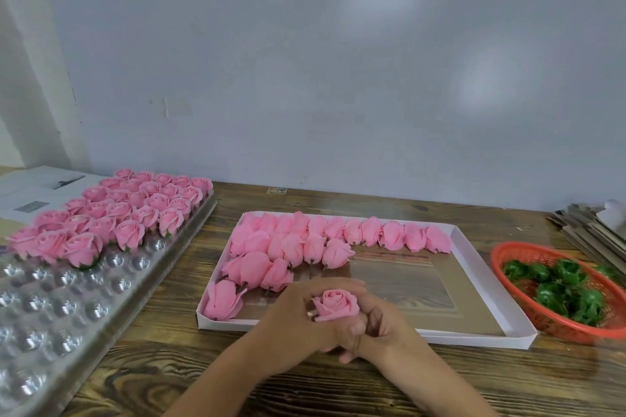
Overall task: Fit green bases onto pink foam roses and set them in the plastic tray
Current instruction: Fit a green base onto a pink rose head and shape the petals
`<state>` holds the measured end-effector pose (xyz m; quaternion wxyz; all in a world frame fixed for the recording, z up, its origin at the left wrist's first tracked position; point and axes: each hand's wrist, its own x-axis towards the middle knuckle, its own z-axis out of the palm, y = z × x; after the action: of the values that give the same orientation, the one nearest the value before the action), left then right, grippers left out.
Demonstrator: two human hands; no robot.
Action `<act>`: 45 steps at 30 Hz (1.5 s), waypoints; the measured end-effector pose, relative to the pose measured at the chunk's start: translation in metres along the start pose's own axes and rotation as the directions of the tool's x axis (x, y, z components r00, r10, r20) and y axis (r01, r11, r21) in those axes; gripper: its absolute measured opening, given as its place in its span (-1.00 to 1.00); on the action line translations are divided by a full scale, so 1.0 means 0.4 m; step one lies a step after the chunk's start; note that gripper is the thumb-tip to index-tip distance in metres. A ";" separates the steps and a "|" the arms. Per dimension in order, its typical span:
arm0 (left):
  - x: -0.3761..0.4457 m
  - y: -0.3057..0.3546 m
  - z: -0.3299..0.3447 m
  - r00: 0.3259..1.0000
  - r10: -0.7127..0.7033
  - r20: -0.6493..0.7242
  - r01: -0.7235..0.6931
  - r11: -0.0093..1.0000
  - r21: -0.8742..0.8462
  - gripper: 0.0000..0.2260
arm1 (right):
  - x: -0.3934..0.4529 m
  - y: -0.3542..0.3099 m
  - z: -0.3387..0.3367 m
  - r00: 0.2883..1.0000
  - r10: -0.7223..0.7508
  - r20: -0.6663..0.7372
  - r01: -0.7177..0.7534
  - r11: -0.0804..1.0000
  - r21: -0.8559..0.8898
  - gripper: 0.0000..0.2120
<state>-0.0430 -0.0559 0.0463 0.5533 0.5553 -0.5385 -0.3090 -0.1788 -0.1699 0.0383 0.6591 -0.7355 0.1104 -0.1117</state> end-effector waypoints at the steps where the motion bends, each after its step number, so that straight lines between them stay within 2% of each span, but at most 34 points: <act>1: 0.000 -0.002 0.000 0.999 -0.024 0.029 0.024 1.000 -0.014 -0.69 | 0.000 -0.002 0.002 1.000 -0.002 0.002 0.002 1.000 0.003 -0.65; 3: -0.001 -0.007 -0.001 0.997 -0.063 0.045 0.064 0.997 -0.031 -0.55 | 0.002 -0.005 0.005 1.000 -0.012 -0.013 0.013 0.999 0.035 -0.62; 6: -0.002 -0.012 0.000 0.996 -0.042 -0.079 0.040 0.999 -0.029 -0.41 | 0.004 -0.005 0.007 0.994 -0.054 -0.096 0.061 0.996 0.067 -0.70; 9: 0.002 -0.012 0.000 0.977 0.030 -0.212 -0.042 0.998 -0.048 -0.55 | 0.005 0.003 0.013 0.985 -0.078 -0.152 0.089 0.994 0.064 -0.71; 11: 0.004 -0.009 -0.001 0.972 0.045 -0.232 -0.049 0.999 -0.012 -0.67 | 0.007 0.007 0.015 0.985 -0.064 -0.159 0.077 0.994 0.082 -0.69; 15: 0.003 0.002 -0.009 0.974 0.066 -0.217 -0.068 0.998 -0.002 -0.78 | 0.003 0.000 0.001 0.998 -0.010 -0.058 0.021 0.980 0.199 -0.66; 17: 0.000 0.007 -0.014 0.982 0.059 -0.181 -0.063 0.998 -0.018 -0.79 | -0.002 -0.006 -0.007 1.000 0.014 0.008 -0.015 0.960 0.279 -0.69; 19: -0.003 0.006 -0.016 0.990 0.045 -0.134 -0.051 0.998 -0.044 -0.74 | -0.003 -0.008 -0.010 1.000 0.005 0.020 -0.010 0.962 0.274 -0.70; 23: -0.006 0.008 -0.013 0.989 0.001 -0.146 -0.019 0.993 -0.121 -0.60 | 0.000 -0.002 -0.006 0.999 -0.015 -0.039 0.022 0.980 0.197 -0.59; 27: 0.000 0.006 -0.010 0.984 0.052 -0.170 -0.065 0.995 -0.073 -0.70 | 0.004 0.001 0.001 0.998 -0.024 -0.061 0.032 0.990 0.139 -0.58; 36: 0.001 0.001 -0.007 0.997 0.070 -0.020 -0.071 0.997 -0.037 -0.72 | 0.008 0.009 0.001 0.995 -0.031 -0.095 0.041 0.994 0.104 -0.63; 40: 0.001 0.001 -0.008 0.999 0.029 0.043 -0.031 0.999 0.031 -0.69 | 0.009 0.010 -0.001 0.994 -0.044 -0.103 0.055 0.993 0.105 -0.61; 43: -0.003 -0.014 -0.013 1.000 -0.010 -0.029 0.013 0.996 0.091 -0.48 | 0.009 0.008 0.001 0.989 -0.045 -0.138 0.058 0.994 0.098 -0.62; 45: -0.001 -0.018 -0.014 0.996 0.006 -0.094 -0.001 0.998 0.055 -0.47 | 0.008 0.010 0.003 0.988 -0.045 -0.148 0.055 0.996 0.066 -0.64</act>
<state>-0.0362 -0.0552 0.0405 0.5631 0.5833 -0.5210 -0.2668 -0.1753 -0.1704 0.0345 0.6716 -0.7042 0.1361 -0.1857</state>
